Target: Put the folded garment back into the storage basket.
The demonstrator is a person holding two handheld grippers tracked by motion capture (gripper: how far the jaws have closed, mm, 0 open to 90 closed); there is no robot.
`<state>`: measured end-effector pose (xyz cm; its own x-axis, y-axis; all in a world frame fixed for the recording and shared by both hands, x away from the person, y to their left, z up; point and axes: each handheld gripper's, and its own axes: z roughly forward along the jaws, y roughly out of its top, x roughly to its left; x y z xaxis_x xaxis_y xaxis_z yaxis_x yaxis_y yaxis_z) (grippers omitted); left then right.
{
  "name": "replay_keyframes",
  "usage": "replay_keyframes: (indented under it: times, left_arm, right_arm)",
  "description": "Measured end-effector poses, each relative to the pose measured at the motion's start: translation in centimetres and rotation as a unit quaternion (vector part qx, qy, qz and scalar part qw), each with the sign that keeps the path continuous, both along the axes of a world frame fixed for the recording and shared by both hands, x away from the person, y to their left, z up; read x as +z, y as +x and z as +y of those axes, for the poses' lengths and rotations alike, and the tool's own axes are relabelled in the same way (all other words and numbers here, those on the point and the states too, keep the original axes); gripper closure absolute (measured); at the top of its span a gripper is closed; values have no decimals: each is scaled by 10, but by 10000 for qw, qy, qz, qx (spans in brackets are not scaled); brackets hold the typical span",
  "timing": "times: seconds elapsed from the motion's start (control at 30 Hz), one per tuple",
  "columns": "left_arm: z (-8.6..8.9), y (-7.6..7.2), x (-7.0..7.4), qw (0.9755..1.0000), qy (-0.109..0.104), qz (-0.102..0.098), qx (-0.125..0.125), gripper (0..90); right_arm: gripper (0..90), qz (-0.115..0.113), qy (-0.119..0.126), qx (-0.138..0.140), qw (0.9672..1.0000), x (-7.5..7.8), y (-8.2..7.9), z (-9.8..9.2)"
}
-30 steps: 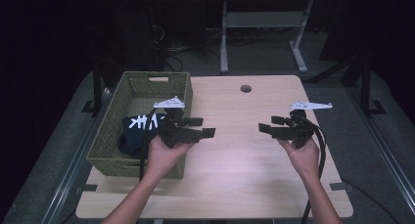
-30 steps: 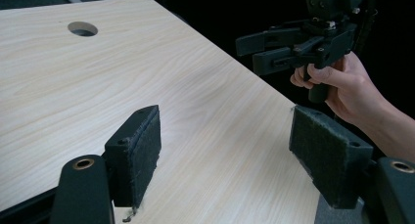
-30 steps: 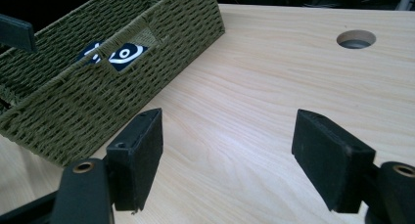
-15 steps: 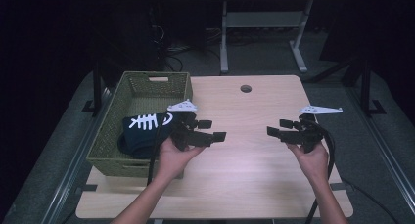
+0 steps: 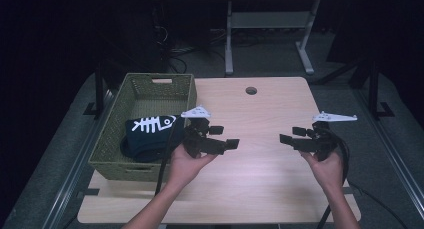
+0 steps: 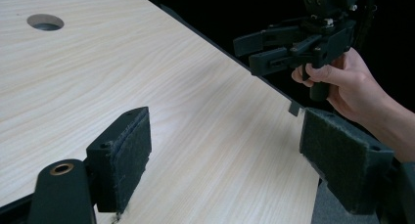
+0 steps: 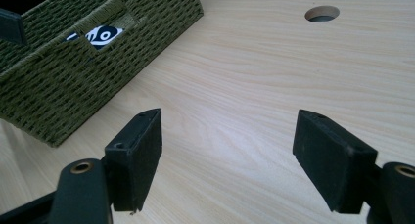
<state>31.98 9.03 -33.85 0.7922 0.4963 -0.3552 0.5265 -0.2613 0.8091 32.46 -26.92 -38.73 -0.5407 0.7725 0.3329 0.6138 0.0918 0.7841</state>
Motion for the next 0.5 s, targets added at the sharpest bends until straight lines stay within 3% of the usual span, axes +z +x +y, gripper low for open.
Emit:
replay_keyframes:
  times: [0.5]
  left_arm:
    - [-21, -7, -14, 9999, -62, 45, -76, 189]
  right_arm:
    - [261, 32, 22, -69, 10000, -9, -12, -17]
